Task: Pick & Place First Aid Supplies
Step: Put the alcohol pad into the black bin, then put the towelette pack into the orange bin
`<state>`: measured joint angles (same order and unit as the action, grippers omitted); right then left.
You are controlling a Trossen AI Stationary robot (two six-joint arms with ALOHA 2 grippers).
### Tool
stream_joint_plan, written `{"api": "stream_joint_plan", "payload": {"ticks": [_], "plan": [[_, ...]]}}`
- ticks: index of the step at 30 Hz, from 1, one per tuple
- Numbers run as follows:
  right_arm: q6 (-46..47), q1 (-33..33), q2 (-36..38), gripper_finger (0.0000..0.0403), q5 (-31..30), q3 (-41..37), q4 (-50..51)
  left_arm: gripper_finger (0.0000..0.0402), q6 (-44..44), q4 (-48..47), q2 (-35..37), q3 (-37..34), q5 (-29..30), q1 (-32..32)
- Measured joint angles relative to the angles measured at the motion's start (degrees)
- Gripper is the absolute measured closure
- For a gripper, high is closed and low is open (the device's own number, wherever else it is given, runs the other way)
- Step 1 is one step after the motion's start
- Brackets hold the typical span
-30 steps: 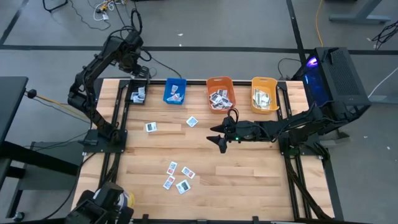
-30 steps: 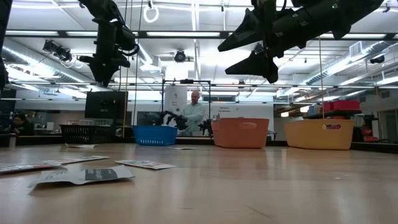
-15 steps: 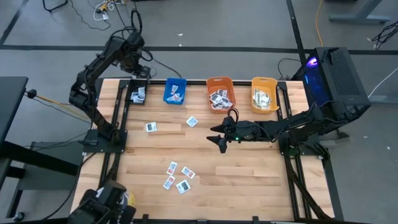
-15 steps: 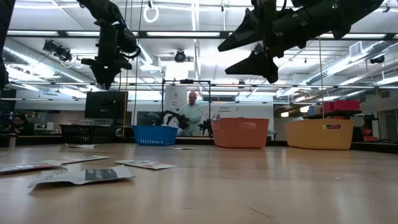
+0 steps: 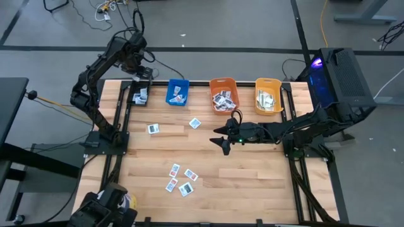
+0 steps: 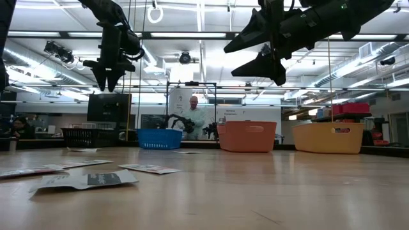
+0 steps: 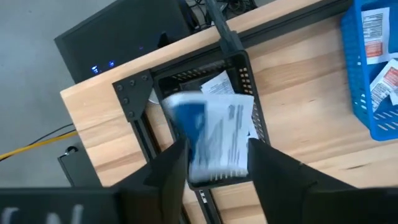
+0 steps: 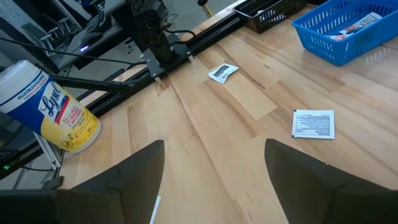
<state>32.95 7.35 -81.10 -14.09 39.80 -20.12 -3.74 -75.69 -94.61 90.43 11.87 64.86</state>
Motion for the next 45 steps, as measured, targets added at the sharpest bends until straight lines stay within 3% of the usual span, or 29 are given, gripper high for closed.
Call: {"api": "stream_joint_plan", "payload": {"ticks": [5,10,19,30,38,45], "plan": [[-0.02,0.00,0.00,0.0124,0.00,0.01,0.01,0.0177,-0.45,-0.86,0.00,0.00,0.83,0.02],[0.00,0.00,0.00,0.0124,0.00,0.01,0.00,0.0149,-0.56,-1.03,0.00,0.00,-0.09,-0.02],[0.63,0.00,0.00,0.0124,0.00,-0.01,0.02,0.0155,-0.07,-4.74,0.98,0.00,-9.77,-2.71],[1.06,0.00,0.02,0.0124,-0.70,0.01,0.02,0.0165,1.89,-3.20,12.05,-0.25,-9.51,-18.57],[1.05,-0.02,0.02,0.0124,-2.97,0.00,0.03,0.0165,-3.30,6.83,26.55,-14.46,-9.48,-28.96],[1.03,-0.02,0.02,0.0124,-2.95,-0.01,0.03,0.0165,-7.88,15.26,34.18,-25.33,-8.36,-33.86]]}}
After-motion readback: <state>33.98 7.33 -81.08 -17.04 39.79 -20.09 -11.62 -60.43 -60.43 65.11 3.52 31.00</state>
